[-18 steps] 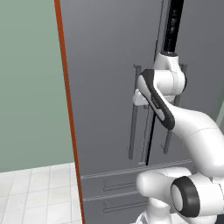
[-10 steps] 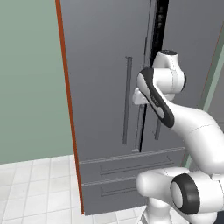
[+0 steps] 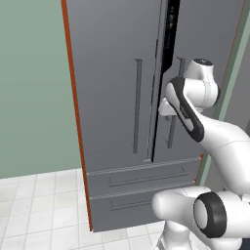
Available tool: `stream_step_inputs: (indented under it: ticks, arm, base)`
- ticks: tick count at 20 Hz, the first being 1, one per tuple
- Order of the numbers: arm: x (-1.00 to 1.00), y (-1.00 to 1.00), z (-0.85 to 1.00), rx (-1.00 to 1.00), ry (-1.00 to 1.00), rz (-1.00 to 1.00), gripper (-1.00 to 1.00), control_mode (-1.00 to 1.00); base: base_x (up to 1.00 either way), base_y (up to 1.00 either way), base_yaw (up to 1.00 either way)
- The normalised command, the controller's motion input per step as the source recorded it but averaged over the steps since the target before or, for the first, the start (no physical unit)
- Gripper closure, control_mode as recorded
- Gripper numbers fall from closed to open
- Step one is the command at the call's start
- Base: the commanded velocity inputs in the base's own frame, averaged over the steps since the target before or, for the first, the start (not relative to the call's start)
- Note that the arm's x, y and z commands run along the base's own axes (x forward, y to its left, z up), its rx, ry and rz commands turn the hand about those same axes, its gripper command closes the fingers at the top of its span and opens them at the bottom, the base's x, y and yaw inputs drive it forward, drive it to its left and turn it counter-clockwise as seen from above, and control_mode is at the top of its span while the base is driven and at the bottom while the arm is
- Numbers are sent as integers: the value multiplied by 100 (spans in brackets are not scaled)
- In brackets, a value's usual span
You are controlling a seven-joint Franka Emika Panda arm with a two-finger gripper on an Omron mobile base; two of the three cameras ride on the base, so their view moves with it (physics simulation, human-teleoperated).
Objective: Open the fridge, remove the banana, broccoli, and fish, and place them on any counter.
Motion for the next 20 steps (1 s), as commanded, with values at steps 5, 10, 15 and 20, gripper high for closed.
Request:
stream_step_inputs:
  ticks: [5, 10, 15, 20]
  arm:
    - [46, -90, 0, 4, -20, 0, -100, -100]
    - [40, -46, 0, 0, -22, 0, -100, -100]
    - [24, -15, 0, 0, -18, 0, -100, -100]
    - [44, 7, 0, 0, -5, 0, -100, -100]
  base:
    - [0, 0, 0]
    - [0, 0, 0]
    - [0, 0, 0]
    - [0, 0, 0]
